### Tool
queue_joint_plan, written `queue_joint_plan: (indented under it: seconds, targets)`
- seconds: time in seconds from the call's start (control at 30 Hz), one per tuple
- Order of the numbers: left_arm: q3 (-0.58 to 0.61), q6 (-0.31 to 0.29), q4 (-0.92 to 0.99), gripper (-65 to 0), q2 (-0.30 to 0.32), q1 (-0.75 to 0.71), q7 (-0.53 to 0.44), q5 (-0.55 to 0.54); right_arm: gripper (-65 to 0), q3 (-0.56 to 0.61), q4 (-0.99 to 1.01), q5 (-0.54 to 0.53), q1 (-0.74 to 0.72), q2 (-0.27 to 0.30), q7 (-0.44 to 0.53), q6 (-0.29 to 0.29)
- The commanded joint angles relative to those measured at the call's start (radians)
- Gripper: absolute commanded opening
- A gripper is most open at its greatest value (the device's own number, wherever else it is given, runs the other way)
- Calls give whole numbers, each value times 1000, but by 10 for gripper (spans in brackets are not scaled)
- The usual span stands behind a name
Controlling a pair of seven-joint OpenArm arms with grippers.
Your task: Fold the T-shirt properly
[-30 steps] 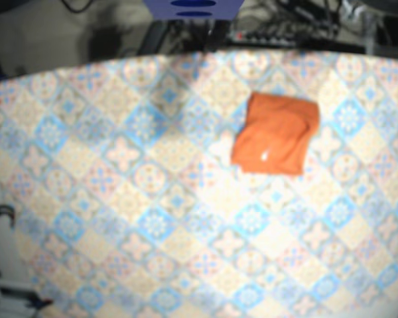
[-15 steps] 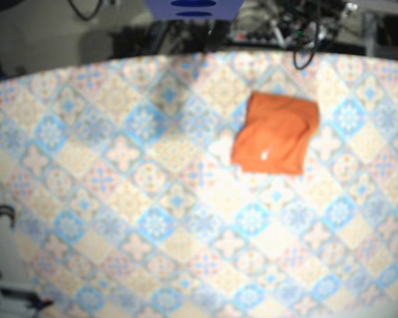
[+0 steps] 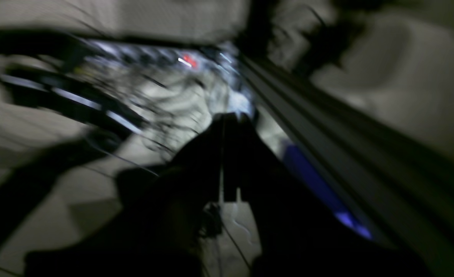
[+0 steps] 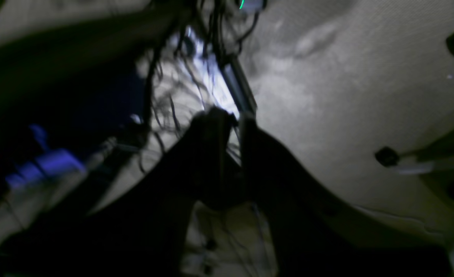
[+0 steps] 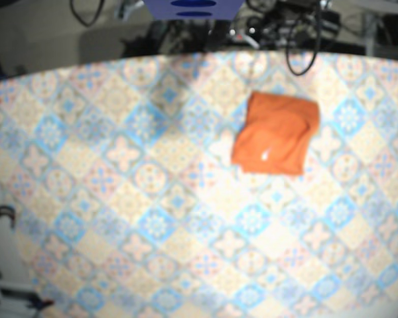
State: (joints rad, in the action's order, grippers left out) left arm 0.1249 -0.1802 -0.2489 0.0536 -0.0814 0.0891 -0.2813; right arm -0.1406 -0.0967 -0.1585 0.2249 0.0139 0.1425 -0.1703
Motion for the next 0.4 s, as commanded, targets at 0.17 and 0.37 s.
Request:
queue_joint_plan:
  seconds: [0.17,0.37]
  targets:
    - [6,8,1,-650,2,2,-5,9,-570,114,-2,-2,1,14,12,2]
    - [6,8,0,-650,5,1,-5,9,-570,114,-2,-2,1,14,13,2]
